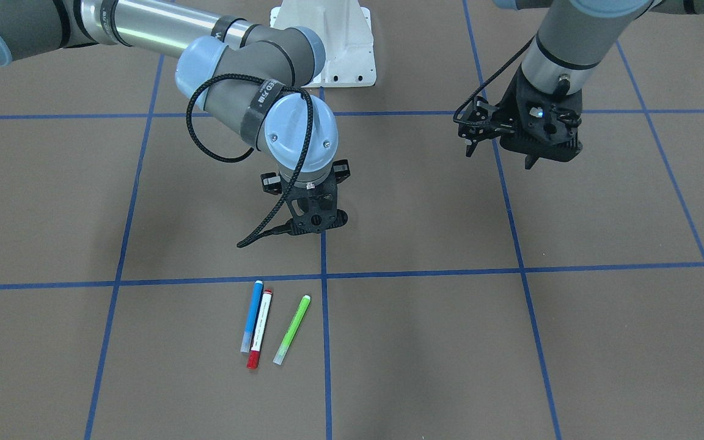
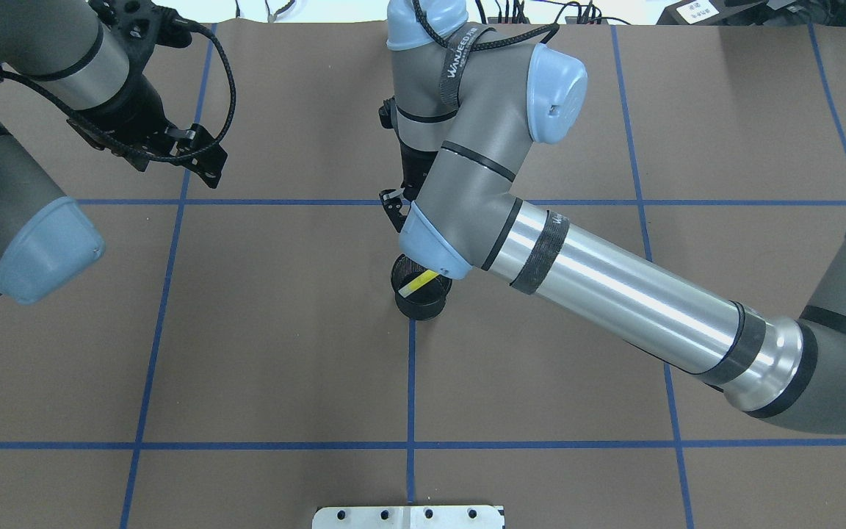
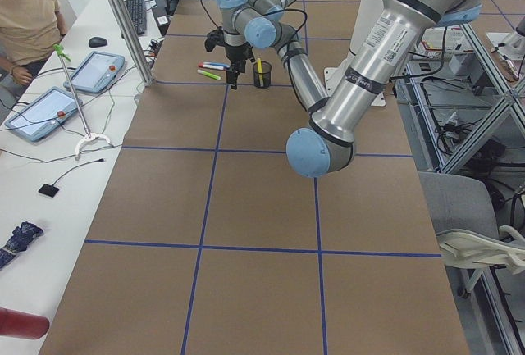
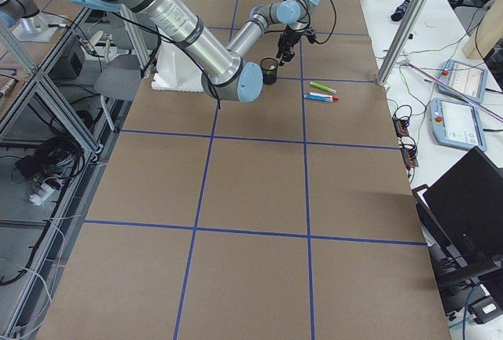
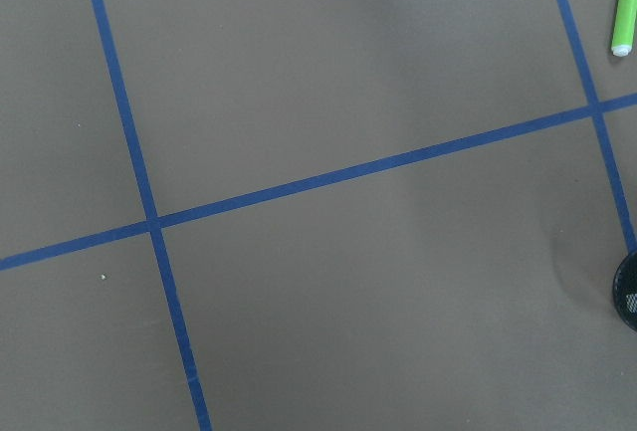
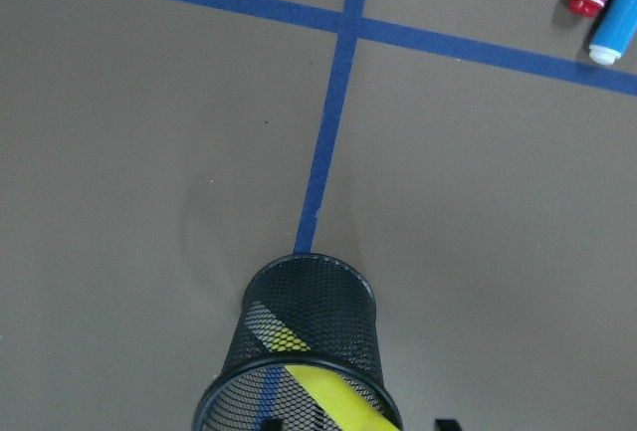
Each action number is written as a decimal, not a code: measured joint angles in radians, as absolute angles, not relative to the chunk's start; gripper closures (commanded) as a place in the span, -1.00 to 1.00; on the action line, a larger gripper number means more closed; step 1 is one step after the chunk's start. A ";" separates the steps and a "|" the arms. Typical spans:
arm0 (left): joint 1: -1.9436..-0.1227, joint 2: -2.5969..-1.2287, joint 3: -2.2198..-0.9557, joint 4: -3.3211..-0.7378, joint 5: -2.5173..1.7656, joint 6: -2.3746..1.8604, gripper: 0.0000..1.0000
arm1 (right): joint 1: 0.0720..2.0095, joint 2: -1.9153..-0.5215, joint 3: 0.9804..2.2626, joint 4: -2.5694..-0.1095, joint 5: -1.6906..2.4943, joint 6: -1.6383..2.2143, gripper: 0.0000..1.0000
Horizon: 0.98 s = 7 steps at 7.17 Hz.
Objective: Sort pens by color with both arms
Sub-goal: 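Lower the right gripper onto the yellow highlighter in the cup and close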
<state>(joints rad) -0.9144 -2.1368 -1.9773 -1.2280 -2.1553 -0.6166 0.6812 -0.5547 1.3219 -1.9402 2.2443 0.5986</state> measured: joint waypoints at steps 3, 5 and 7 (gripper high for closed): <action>-0.914 -2.137 -1.977 -1.230 -2.155 -0.622 -0.98 | 0.677 -0.590 1.356 -1.939 2.246 0.559 0.06; -0.914 -2.137 -1.977 -1.230 -2.155 -0.623 -0.98 | 0.671 -0.606 1.377 -1.938 2.253 0.560 0.10; -0.913 -2.137 -1.977 -1.230 -2.156 -0.623 -0.98 | 0.668 -0.612 1.389 -1.936 2.265 0.563 0.10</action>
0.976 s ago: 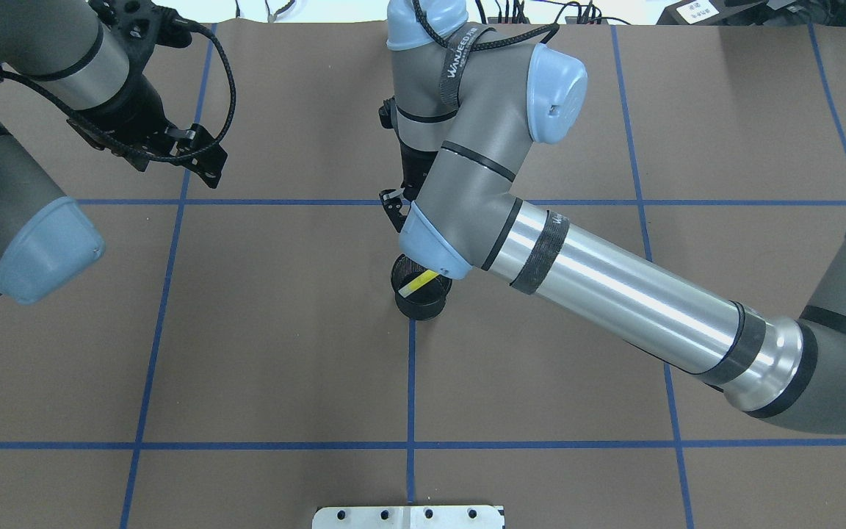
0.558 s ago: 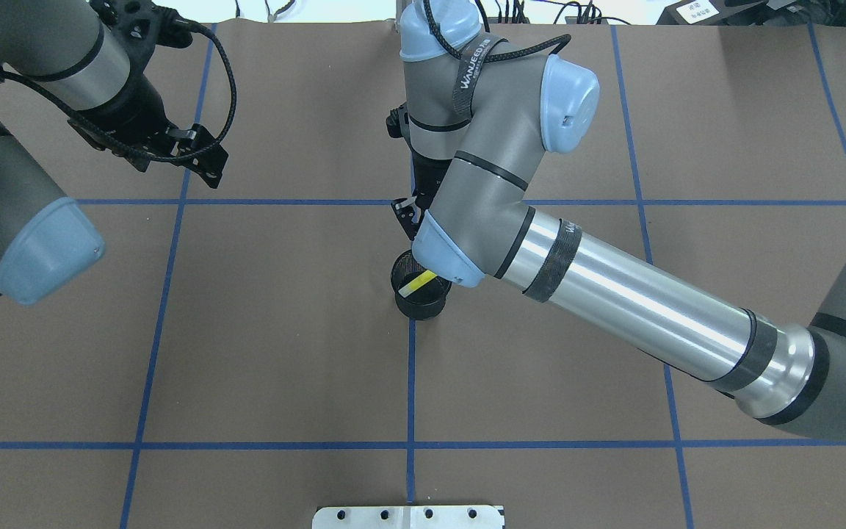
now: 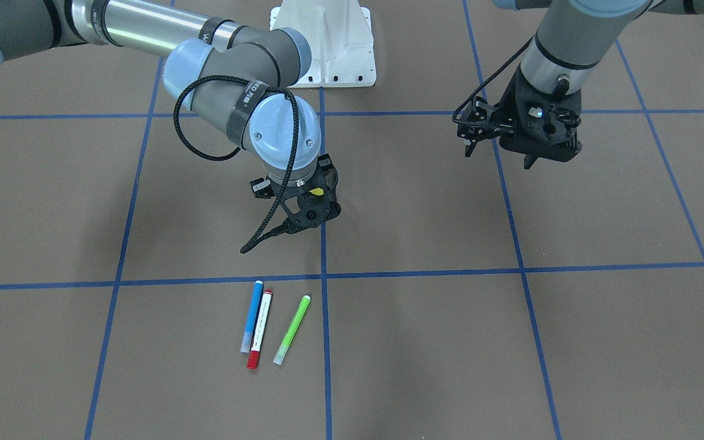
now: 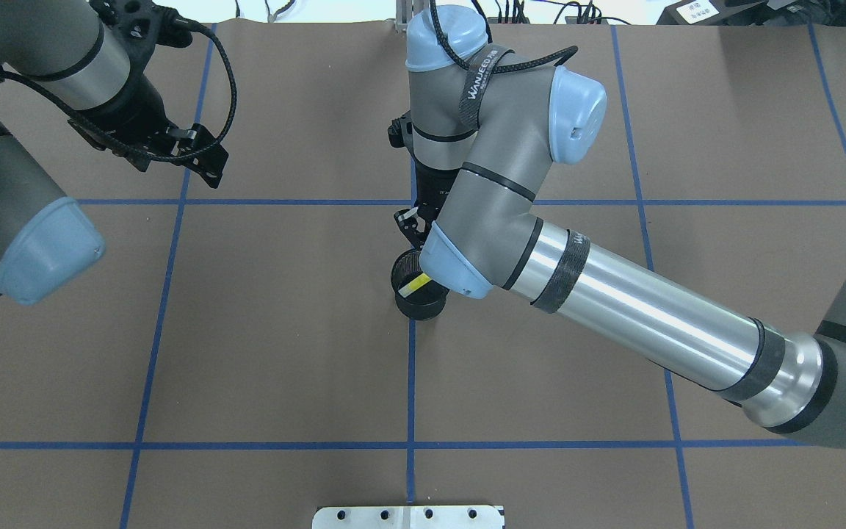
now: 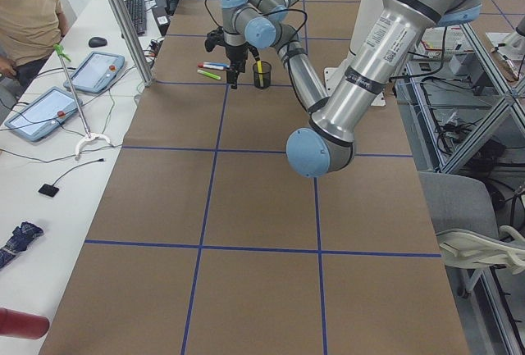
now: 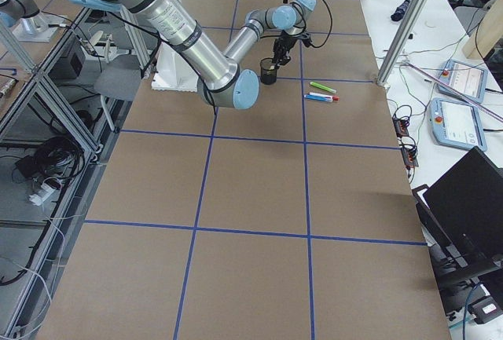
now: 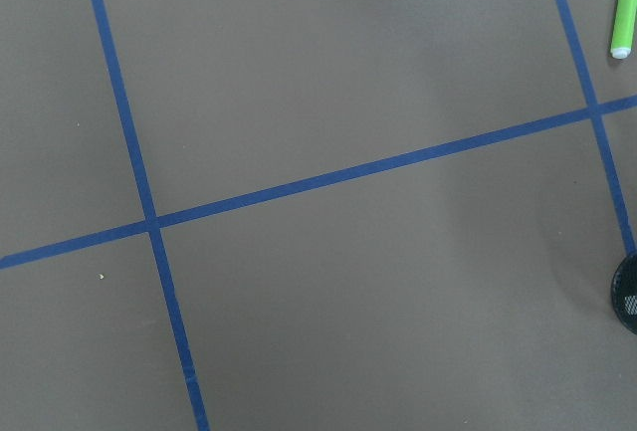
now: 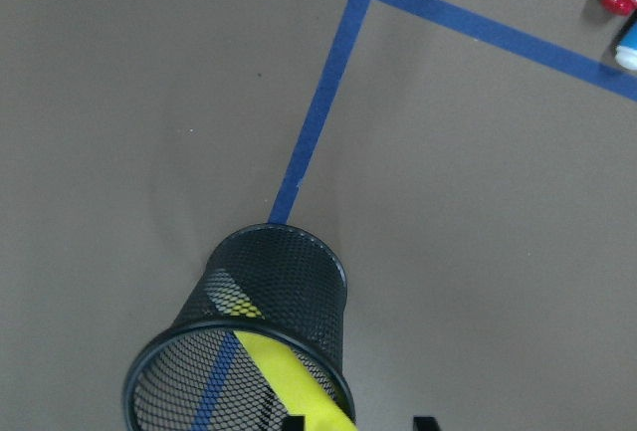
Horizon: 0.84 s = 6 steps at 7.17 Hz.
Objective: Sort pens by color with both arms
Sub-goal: 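Lower the right gripper onto the yellow highlighter in the cup and close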
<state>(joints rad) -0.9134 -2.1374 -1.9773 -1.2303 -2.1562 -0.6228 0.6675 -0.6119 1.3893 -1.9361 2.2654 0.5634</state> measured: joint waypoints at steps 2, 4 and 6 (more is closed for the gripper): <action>-0.914 -2.137 -1.977 -1.230 -2.157 -0.624 -0.98 | 0.664 -0.615 1.391 -1.933 2.272 0.564 0.10; -0.914 -2.138 -1.977 -1.230 -2.158 -0.624 -0.98 | 0.661 -0.622 1.391 -1.930 2.272 0.565 0.28; -0.914 -2.138 -1.977 -1.231 -2.160 -0.624 -0.98 | 0.658 -0.624 1.392 -1.930 2.272 0.566 0.47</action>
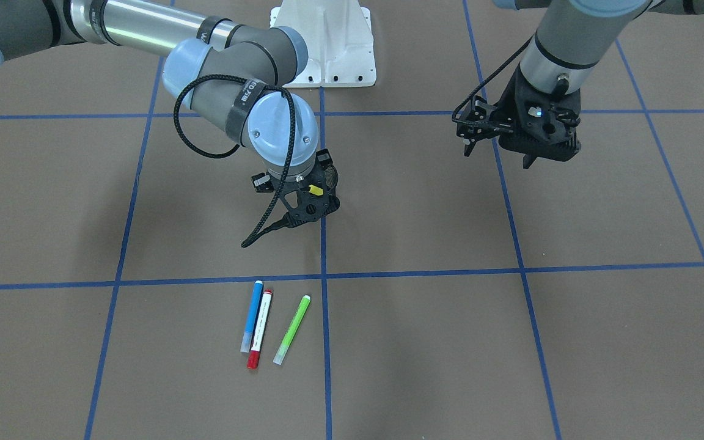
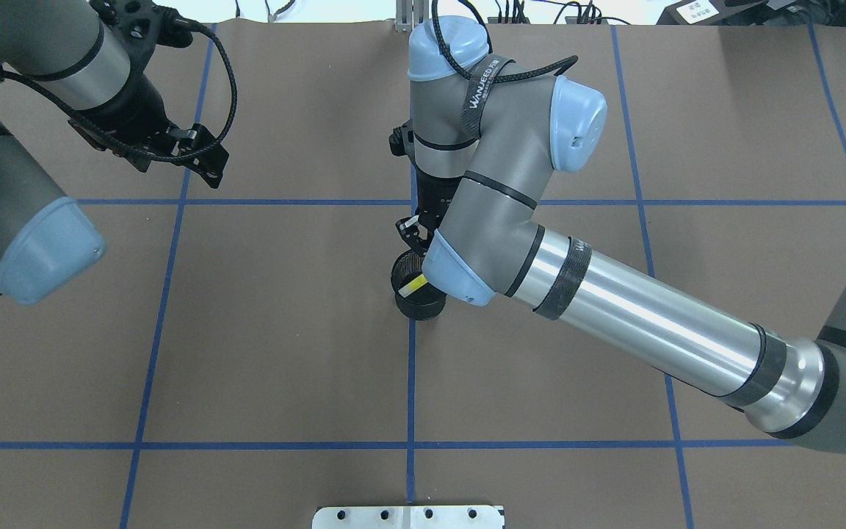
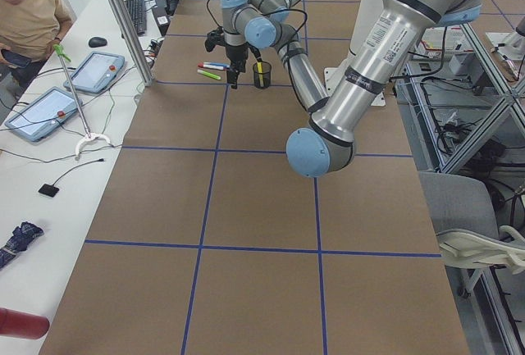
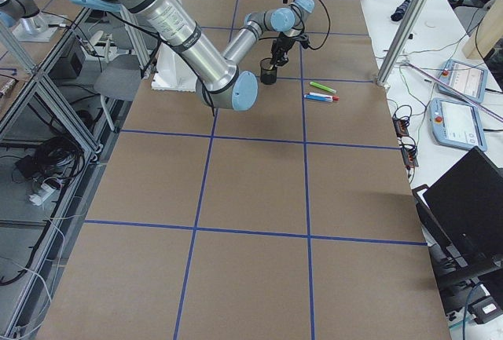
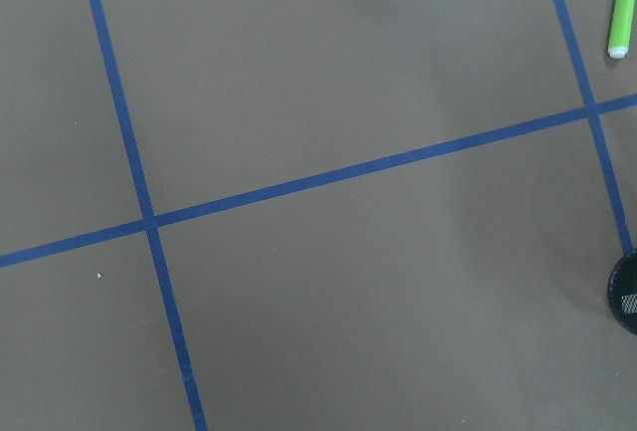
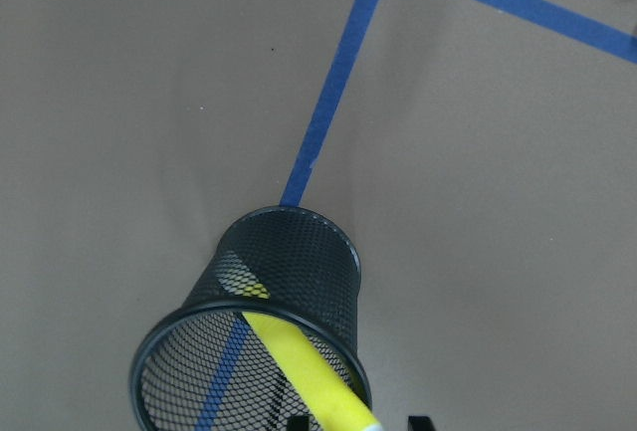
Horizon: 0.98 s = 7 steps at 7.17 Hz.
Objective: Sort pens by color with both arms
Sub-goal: 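Lower the right gripper onto the yellow highlighter in the cup and close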
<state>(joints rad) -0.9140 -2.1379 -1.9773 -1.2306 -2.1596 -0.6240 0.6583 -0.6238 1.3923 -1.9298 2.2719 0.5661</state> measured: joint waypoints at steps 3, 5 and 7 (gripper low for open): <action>-0.914 -2.138 -1.977 -1.232 -2.161 -0.624 -0.98 | 0.653 -0.623 1.393 -1.928 2.272 0.568 0.63; -0.914 -2.138 -1.978 -1.232 -2.161 -0.624 -0.98 | 0.652 -0.622 1.403 -1.929 2.272 0.569 0.74; -0.914 -2.138 -1.980 -1.232 -2.161 -0.624 -0.98 | 0.652 -0.624 1.433 -1.937 2.272 0.571 1.00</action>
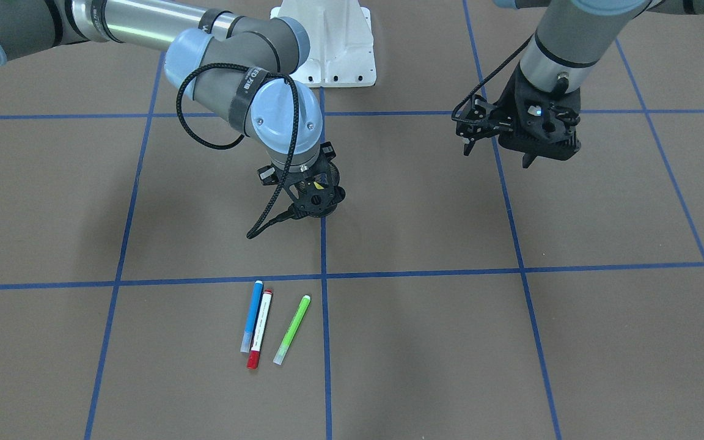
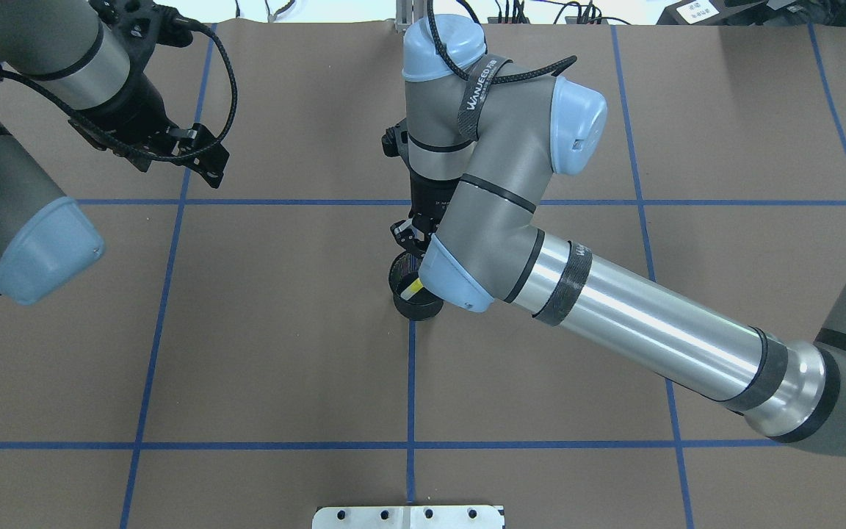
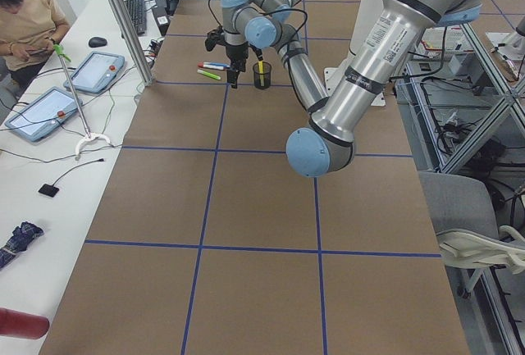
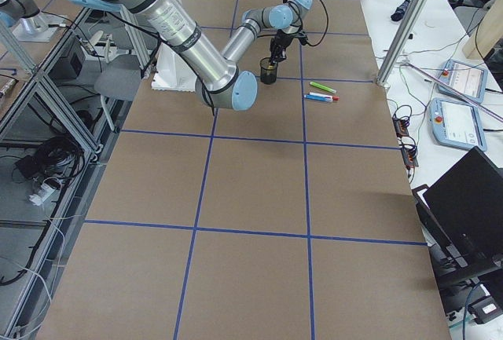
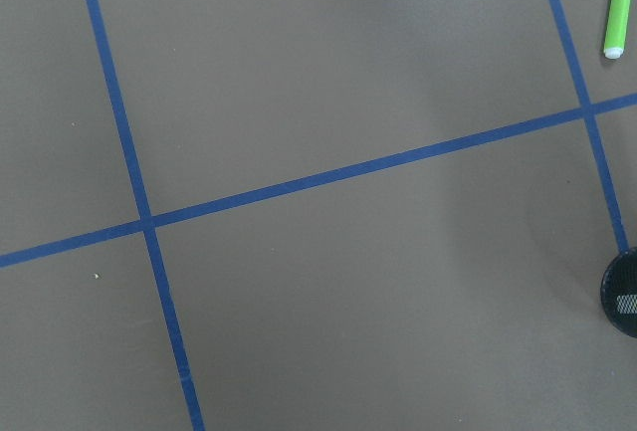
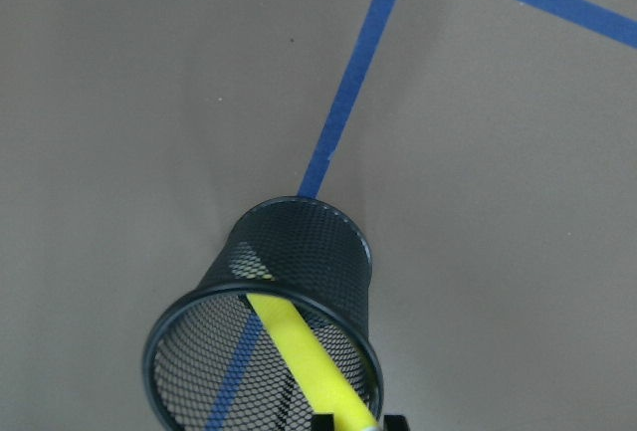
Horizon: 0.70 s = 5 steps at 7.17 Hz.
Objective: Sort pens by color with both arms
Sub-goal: 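Lower the right gripper onto the yellow highlighter in the cup and close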
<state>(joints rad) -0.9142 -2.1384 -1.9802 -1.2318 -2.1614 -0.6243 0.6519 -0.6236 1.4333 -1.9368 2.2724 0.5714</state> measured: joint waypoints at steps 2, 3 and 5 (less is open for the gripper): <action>-0.914 -2.138 -1.982 -1.232 -2.161 -0.624 -0.98 | 0.652 -0.624 1.460 -1.940 2.277 0.572 1.00; -0.914 -2.138 -1.982 -1.232 -2.162 -0.624 -0.98 | 0.652 -0.624 1.474 -1.941 2.278 0.576 1.00; -0.914 -2.138 -1.983 -1.232 -2.163 -0.624 -0.98 | 0.652 -0.624 1.516 -1.960 2.281 0.595 1.00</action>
